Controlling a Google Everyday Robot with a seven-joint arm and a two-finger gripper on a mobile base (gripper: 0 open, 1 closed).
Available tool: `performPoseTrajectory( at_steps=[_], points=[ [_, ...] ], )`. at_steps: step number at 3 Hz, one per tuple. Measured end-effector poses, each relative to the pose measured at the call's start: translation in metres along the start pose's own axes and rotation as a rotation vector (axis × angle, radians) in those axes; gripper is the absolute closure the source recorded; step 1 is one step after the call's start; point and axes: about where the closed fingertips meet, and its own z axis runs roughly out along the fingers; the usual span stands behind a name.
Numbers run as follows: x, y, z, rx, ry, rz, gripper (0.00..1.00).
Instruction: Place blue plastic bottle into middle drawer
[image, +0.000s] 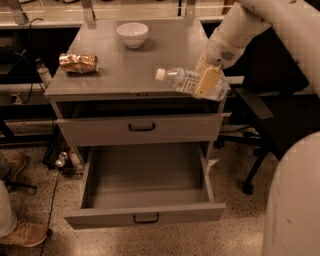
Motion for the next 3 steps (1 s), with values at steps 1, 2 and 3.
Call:
performPoseTrajectory(
  at_steps=[1,2,3],
  points=[
    [-0.007,0.042,0.037,-0.014,-0.048,0.053,1.0],
    [0.0,0.088,0.093,-0.102,-0.044,0.1,1.0],
    [0.009,0.11,0.114,-0.16,-0.017,0.101,1.0]
  ],
)
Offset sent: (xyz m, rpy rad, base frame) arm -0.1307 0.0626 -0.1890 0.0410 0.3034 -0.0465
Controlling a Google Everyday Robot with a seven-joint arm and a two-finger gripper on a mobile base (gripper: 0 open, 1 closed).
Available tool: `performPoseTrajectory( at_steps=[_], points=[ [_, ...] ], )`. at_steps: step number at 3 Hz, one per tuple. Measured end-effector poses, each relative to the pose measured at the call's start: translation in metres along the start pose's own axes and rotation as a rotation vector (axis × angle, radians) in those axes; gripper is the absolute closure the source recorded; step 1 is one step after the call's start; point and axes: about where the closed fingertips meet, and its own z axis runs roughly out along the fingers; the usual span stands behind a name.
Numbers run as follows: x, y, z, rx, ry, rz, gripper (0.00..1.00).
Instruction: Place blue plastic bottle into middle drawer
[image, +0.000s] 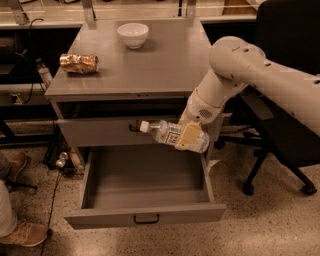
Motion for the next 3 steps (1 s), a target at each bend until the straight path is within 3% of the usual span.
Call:
performPoseTrajectory(
  at_steps=[2,3],
  points=[
    [0.004,0.0,0.005,0.008,0.004,0.021,1.0],
    [0.026,0.007,0.066,-0.027,-0.043,0.088,1.0]
  ],
)
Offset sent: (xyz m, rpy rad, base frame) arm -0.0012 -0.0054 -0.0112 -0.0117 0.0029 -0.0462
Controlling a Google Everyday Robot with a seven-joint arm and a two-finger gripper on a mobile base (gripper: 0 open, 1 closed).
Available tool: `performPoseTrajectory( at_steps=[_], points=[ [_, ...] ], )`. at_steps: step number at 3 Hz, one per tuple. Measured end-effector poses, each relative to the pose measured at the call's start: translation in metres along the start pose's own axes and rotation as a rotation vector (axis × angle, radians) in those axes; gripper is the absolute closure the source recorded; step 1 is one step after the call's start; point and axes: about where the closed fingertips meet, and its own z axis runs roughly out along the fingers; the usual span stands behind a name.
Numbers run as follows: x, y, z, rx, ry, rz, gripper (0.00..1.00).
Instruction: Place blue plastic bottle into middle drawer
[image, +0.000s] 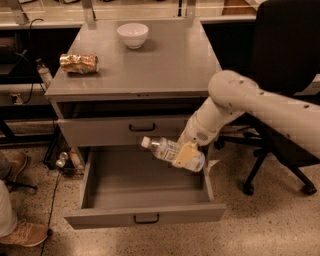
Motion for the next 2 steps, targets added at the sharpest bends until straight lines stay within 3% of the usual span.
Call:
performPoseTrajectory(
  at_steps=[1,2],
  points=[
    [0.014,-0.009,0.067,-0.009,-0.072,0.04,1.0],
    [0.018,-0.022,0.117,0.043,-0.114,0.08,1.0]
  ],
)
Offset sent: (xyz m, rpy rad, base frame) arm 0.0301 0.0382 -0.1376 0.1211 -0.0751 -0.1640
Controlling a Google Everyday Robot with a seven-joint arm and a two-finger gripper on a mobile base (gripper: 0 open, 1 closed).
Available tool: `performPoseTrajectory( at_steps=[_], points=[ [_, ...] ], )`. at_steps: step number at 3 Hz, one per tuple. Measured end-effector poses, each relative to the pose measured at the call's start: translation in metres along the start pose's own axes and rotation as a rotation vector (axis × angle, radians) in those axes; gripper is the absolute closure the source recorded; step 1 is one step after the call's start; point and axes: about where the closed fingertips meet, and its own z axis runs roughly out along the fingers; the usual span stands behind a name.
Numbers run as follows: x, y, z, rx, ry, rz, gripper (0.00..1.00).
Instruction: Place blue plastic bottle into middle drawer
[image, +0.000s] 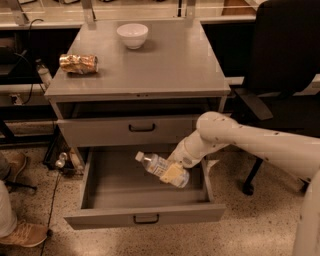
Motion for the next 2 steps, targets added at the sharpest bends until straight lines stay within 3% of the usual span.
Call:
performPoseTrajectory(
  at_steps=[1,2],
  points=[
    [0.0057,-0.0019,0.0395,-0.006,-0.018,0.027,1.0],
    [0.006,-0.0027,0.0426,-0.005,-0.021,0.029,1.0]
  ],
)
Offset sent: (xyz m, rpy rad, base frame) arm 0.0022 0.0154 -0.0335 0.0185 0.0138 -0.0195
